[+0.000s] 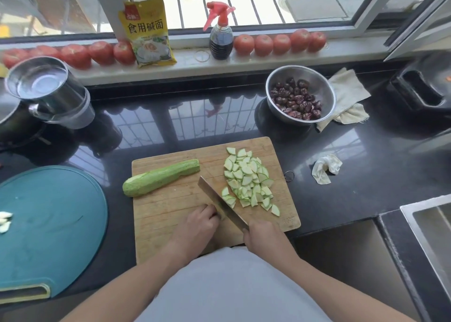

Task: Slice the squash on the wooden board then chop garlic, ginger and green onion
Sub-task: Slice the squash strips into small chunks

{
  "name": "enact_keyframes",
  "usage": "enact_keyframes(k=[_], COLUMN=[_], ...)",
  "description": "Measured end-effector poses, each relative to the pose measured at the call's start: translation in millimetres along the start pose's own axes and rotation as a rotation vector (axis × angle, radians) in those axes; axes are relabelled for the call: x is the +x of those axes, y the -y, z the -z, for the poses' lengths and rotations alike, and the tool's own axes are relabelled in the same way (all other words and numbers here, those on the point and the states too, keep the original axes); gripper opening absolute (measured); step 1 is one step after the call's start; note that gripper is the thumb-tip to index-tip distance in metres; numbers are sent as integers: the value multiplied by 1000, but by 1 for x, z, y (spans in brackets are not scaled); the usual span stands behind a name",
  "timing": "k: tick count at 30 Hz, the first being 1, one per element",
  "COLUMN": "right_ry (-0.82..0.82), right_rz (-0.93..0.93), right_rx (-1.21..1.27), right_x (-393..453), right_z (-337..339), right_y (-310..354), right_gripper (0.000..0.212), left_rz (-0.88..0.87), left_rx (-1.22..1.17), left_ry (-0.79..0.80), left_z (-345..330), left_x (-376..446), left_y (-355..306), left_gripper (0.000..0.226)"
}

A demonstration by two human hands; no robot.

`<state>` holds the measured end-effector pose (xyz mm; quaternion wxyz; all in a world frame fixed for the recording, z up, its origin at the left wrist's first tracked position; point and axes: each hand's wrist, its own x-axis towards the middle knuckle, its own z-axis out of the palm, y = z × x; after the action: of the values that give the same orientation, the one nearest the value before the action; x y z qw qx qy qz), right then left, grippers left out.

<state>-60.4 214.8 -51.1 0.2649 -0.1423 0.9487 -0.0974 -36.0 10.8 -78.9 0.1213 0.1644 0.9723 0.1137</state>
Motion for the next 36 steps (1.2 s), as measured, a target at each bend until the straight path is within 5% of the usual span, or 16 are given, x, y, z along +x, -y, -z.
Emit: enact_keyframes(k=[14, 22, 36], right_ry=[93, -39, 55], right_rz=[-15, 44, -10], right_rx=[-149, 97, -115], right_x=[-4, 14, -13], right_z=[-3, 8, -2], right_y=[-5, 16, -5], right_gripper=[14, 15, 16], left_rz=[-74, -61, -75], left_rx=[73, 30, 23], left_ry=[-84, -114, -144], left_z=[13, 11, -6], left_x=[3, -4, -1], left_y=[-5, -3, 2], left_gripper=[39, 34, 35])
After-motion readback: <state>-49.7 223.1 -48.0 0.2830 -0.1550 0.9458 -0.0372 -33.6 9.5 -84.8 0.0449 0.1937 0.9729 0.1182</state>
